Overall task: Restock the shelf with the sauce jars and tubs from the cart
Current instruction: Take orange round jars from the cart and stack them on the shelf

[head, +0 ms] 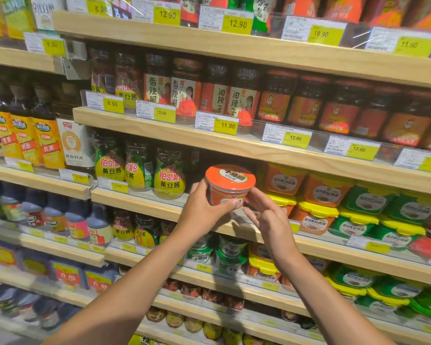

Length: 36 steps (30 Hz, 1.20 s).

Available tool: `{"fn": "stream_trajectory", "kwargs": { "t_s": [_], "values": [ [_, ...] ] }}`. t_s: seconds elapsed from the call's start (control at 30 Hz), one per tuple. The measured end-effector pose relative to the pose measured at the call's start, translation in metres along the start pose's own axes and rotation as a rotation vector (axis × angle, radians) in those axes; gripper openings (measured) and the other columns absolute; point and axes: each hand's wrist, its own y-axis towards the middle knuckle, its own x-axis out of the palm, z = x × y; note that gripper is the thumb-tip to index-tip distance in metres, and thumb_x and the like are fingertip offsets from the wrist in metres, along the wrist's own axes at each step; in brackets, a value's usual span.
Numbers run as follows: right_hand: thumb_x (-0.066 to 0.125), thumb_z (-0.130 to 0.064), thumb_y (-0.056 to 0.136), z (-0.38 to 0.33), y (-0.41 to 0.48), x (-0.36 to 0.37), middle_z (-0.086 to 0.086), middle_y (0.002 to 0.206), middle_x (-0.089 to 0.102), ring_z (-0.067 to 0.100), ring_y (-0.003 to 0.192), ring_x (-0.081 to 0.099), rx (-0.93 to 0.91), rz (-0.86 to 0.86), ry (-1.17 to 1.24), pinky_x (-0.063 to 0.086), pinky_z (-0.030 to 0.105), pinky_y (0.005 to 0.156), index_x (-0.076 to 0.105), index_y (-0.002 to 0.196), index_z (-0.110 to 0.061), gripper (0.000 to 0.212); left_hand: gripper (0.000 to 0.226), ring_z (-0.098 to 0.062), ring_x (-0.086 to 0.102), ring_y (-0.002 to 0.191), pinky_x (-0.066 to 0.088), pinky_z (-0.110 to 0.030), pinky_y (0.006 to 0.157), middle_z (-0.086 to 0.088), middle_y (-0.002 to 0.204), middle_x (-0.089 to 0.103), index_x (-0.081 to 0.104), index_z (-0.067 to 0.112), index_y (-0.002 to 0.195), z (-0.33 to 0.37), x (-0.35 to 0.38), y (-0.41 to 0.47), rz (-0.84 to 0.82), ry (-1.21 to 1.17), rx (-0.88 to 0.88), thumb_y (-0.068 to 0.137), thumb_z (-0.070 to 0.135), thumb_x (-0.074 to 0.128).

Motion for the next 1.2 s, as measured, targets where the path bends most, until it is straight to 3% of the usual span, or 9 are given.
{"fn": "stream_trajectory", "kwargs": {
  "t_s": [0.27, 0.47, 0.53, 0.6, 0.67, 0.73, 0.9, 1.1, 1.2],
  "values": [
    [0.043, -0.023, 0.067, 0.011, 0.032, 0.006, -0.007, 0.150, 0.045, 0.006, 0.137, 0.041, 0.057, 0.009, -0.044, 0.036, 0.033, 0.111, 0.034, 0.152, -0.026, 0.085, 0.062, -0.009, 0.068, 0.098, 0.057, -0.034, 0.088, 0.009, 0.108, 0.070, 0.061, 0.025, 0.113, 0.006, -0.002, 0.044, -0.007, 0.041, -0.010, 0.065, 0.055, 0.085],
    [0.048, -0.028, 0.064, 0.016, 0.063, 0.017, 0.000, 0.137, 0.054, 0.017, 0.124, 0.050, 0.088, 0.134, -0.130, 0.045, 0.040, 0.101, 0.051, 0.132, -0.019, 0.069, 0.022, -0.016, 0.057, 0.067, 0.050, -0.026, 0.059, -0.004, 0.074, 0.068, 0.070, 0.003, 0.086, 0.001, 0.014, 0.089, 0.014, 0.067, -0.124, 0.084, 0.023, 0.079],
    [0.048, -0.021, 0.074, 0.012, 0.071, 0.020, 0.005, 0.117, 0.059, 0.022, 0.112, 0.053, 0.133, 0.182, -0.158, 0.045, 0.042, 0.095, 0.054, 0.108, -0.016, 0.034, 0.025, -0.024, 0.063, 0.083, 0.044, -0.023, 0.065, -0.011, 0.100, 0.072, 0.069, -0.002, 0.111, -0.002, 0.021, 0.101, -0.027, 0.081, -0.195, 0.092, 0.014, 0.068],
    [0.049, -0.013, 0.084, 0.009, 0.080, 0.023, 0.004, 0.091, 0.053, 0.023, 0.092, 0.051, 0.180, 0.236, -0.146, 0.040, 0.038, 0.081, 0.048, 0.086, -0.014, 0.003, 0.043, -0.021, 0.060, 0.111, 0.043, -0.021, 0.085, -0.014, 0.127, 0.063, 0.058, -0.002, 0.131, 0.001, 0.028, 0.112, -0.068, 0.086, -0.132, 0.095, 0.020, 0.066],
    [0.051, -0.020, 0.082, 0.009, 0.086, 0.025, 0.003, 0.082, 0.048, 0.024, 0.083, 0.048, 0.229, 0.258, -0.135, 0.037, 0.038, 0.076, 0.045, 0.077, -0.016, 0.009, 0.076, -0.011, 0.054, 0.114, 0.040, -0.019, 0.101, -0.003, 0.131, 0.060, 0.057, 0.006, 0.133, -0.001, 0.036, 0.121, -0.062, 0.087, 0.051, 0.079, 0.057, 0.073],
    [0.051, -0.023, 0.080, 0.009, 0.092, 0.026, 0.004, 0.080, 0.048, 0.024, 0.080, 0.048, 0.256, 0.262, -0.137, 0.037, 0.038, 0.075, 0.046, 0.074, -0.016, 0.011, 0.088, -0.014, 0.061, 0.115, 0.046, -0.029, 0.104, 0.001, 0.132, 0.064, 0.060, 0.017, 0.128, -0.027, 0.048, 0.141, -0.014, 0.061, 0.049, 0.064, 0.076, 0.069],
    [0.048, -0.013, 0.088, 0.011, 0.109, 0.026, 0.009, 0.082, 0.050, 0.023, 0.072, 0.045, 0.338, 0.295, -0.146, 0.033, 0.035, 0.065, 0.047, 0.068, -0.013, 0.020, 0.056, -0.019, 0.062, 0.116, 0.046, -0.031, 0.097, 0.000, 0.131, 0.065, 0.059, 0.016, 0.133, -0.011, 0.046, 0.136, -0.104, 0.058, 0.068, 0.086, 0.041, 0.077],
    [0.043, -0.012, 0.093, 0.010, 0.109, 0.024, 0.021, 0.108, 0.057, 0.035, 0.102, 0.055, 0.345, 0.240, -0.278, 0.043, 0.040, 0.085, 0.047, 0.064, -0.014, 0.029, 0.042, -0.016, 0.061, 0.109, 0.046, -0.027, 0.088, 0.001, 0.126, 0.063, 0.061, 0.015, 0.128, -0.025, 0.045, 0.141, -0.146, 0.188, 0.049, 0.091, 0.030, 0.073],
    [0.042, -0.015, 0.096, 0.010, 0.108, 0.022, 0.018, 0.103, 0.062, 0.032, 0.101, 0.056, 0.336, 0.184, -0.299, 0.045, 0.037, 0.088, 0.065, 0.091, -0.002, 0.027, 0.044, -0.019, 0.058, 0.111, 0.039, -0.023, 0.090, -0.004, 0.130, 0.060, 0.060, 0.012, 0.129, -0.032, 0.046, 0.147, -0.149, 0.243, 0.072, 0.091, 0.034, 0.070]
  ]
}}
